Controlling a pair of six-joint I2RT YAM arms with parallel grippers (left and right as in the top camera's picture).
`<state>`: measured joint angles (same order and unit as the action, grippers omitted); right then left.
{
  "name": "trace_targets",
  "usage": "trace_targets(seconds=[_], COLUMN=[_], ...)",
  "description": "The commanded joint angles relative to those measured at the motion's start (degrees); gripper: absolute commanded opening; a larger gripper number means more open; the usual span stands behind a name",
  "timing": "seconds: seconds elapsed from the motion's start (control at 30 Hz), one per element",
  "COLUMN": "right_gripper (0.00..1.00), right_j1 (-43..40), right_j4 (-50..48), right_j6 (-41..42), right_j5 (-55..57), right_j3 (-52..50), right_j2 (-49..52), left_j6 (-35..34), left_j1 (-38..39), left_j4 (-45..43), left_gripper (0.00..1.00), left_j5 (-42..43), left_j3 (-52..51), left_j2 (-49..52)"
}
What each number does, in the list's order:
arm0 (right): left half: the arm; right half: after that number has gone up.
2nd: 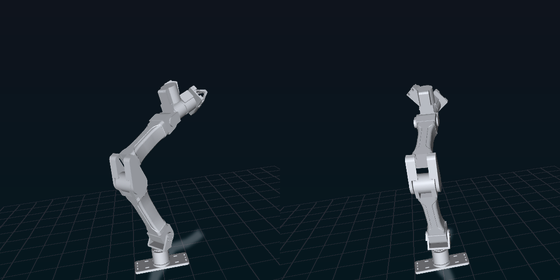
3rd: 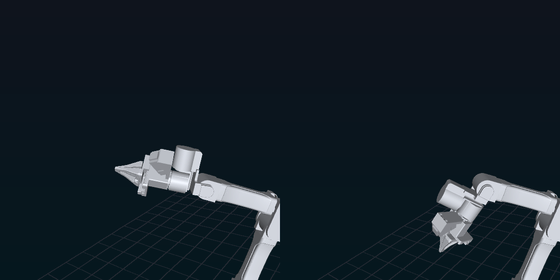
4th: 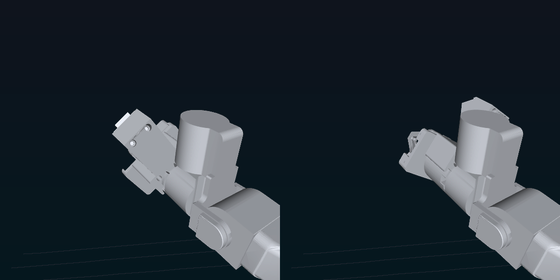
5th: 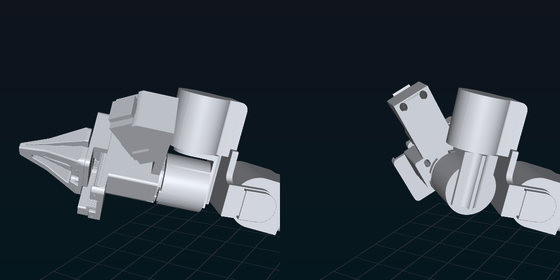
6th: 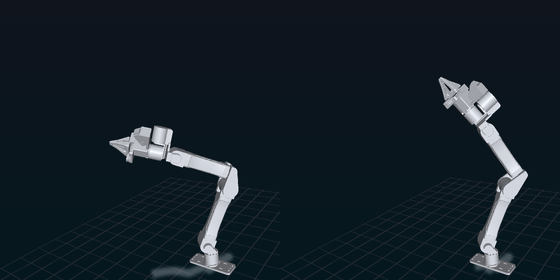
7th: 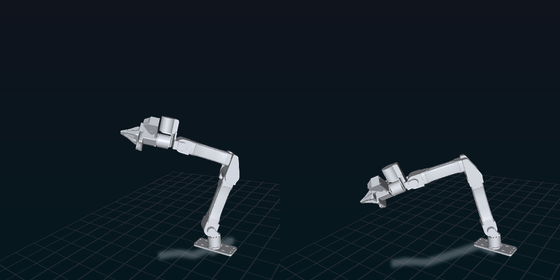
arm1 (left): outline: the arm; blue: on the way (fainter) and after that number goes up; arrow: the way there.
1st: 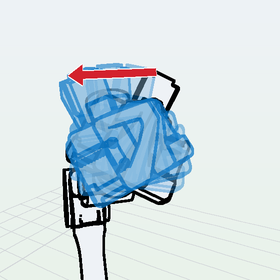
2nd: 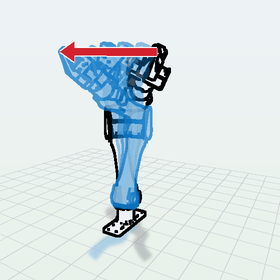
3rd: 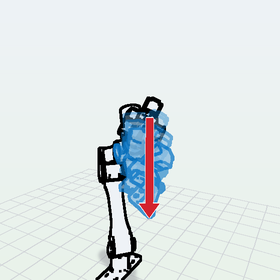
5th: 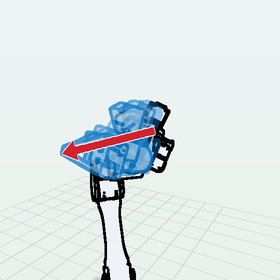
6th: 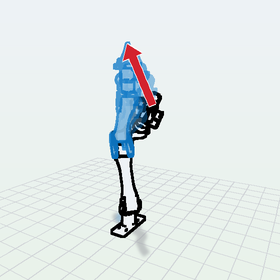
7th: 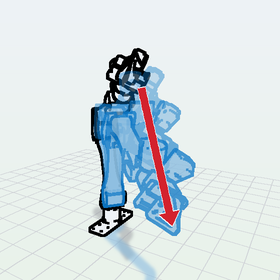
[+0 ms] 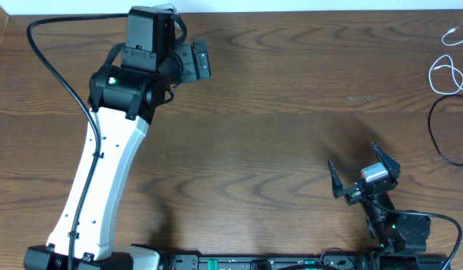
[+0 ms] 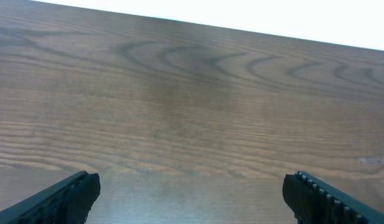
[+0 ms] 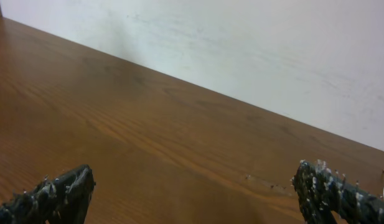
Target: Untangle cables
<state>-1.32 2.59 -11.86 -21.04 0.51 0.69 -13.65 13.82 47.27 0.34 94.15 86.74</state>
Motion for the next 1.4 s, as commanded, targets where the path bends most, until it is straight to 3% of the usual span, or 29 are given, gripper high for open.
trace_targets(seconds=[0.0,0.47,0.77,0.9,1.17,1.37], right_gripper=[0.99,0.99,0.99,0.99,0.99,0.99], right_j1=[-0.1,-0.1,-0.1,-0.1,-0.1,-0.1], right_j4=[0.1,0.1,0.1,0.1,0.1,0.1], right_j6=[0.9,0.9,0.9,0.9,0.9,0.9], right_j5=[-0.5,-0.5,-0.5,-0.5,-0.5,-0.5], right_j3=[-0.2,-0.2,-0.2,-0.2,-0.2,-0.2], right_j2=[-0.4,-0.4,-0.4,-0.4,-0.4,-0.4], left_j6=[0.5,2.7,4.3,5.2,10.3,16.5], left_j1=[-1.6,-14.8,-18.2,-18.1,-18.1,-18.1], left_j4=[-0.9,-18.4,-41.2,-47.0,-48.7,-49.1], left_gripper=[0.99,0.99,0.99,0.99,0.99,0.99], left_j5=[-1.7,2.5,2.6,2.7,2.7,2.6], left_j3=[-3.5,-37.7,-65.4,-75.1,-85.8,-90.4], left_j2=[-4.2,-33.1,-55.0,-62.4,-75.4,-79.1])
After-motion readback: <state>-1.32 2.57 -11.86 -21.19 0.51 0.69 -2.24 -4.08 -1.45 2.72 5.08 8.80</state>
